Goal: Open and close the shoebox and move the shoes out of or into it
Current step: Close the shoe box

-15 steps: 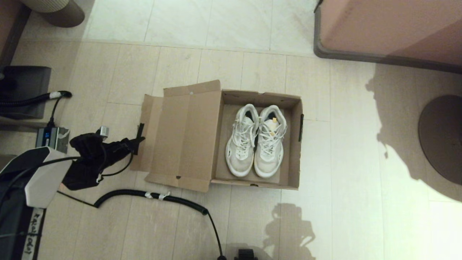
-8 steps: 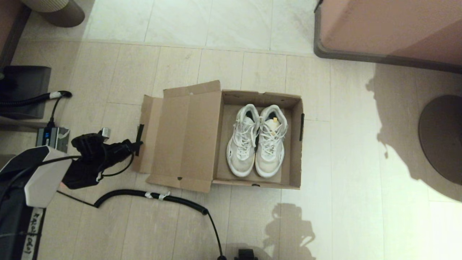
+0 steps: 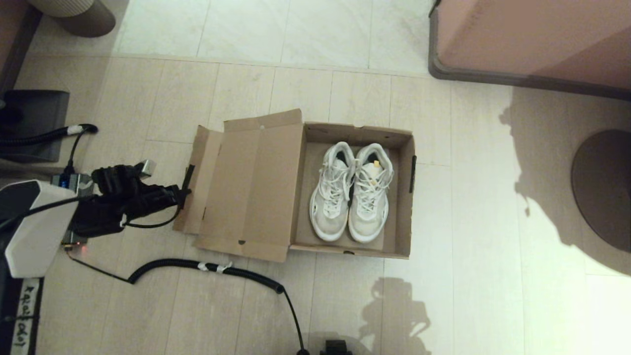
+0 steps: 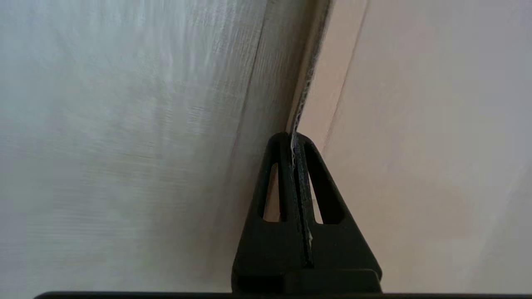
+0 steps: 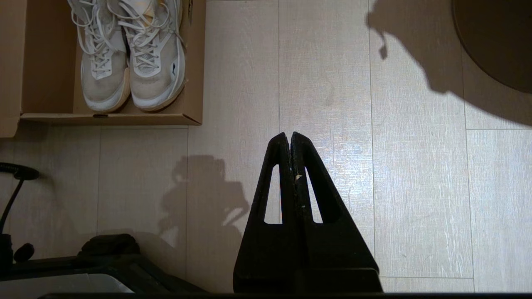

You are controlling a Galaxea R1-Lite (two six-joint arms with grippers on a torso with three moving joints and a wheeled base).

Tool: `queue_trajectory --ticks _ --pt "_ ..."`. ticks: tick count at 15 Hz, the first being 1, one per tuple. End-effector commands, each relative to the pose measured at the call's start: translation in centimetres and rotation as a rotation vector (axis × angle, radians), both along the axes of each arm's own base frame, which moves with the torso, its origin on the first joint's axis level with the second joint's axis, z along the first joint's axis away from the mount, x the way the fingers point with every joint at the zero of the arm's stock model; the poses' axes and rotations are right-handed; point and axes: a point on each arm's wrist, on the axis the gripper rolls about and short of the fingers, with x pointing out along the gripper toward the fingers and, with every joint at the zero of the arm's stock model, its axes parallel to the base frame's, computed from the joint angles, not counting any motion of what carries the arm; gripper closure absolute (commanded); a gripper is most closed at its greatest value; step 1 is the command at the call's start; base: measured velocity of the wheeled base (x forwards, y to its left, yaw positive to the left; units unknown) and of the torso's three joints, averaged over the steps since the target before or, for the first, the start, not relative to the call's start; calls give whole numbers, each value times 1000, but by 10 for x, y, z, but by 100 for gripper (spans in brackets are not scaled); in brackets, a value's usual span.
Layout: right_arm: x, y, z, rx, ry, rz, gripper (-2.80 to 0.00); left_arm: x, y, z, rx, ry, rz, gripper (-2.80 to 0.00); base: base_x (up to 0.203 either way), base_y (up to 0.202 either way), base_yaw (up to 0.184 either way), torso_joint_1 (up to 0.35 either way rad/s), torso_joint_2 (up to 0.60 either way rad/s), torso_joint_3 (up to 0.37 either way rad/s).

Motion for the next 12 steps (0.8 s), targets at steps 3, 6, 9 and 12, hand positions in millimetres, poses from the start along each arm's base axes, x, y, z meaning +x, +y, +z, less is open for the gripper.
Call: queue_trajectory --ticks 3,6,9,12 --pt "1 0 -4 1 15 0 0 -17 -14 75 139 -121 -8 0 0 0 0 0 0 0" --pt "1 0 -4 1 15 0 0 -43 -21 115 165 -122 -5 0 0 0 0 0 0 0" --pt "1 0 -4 1 15 0 0 -66 -27 129 189 -104 12 0 0 0 0 0 0 0" --pt "1 0 -4 -115 25 17 0 -92 -33 135 191 -79 22 0 0 0 0 0 0 0"
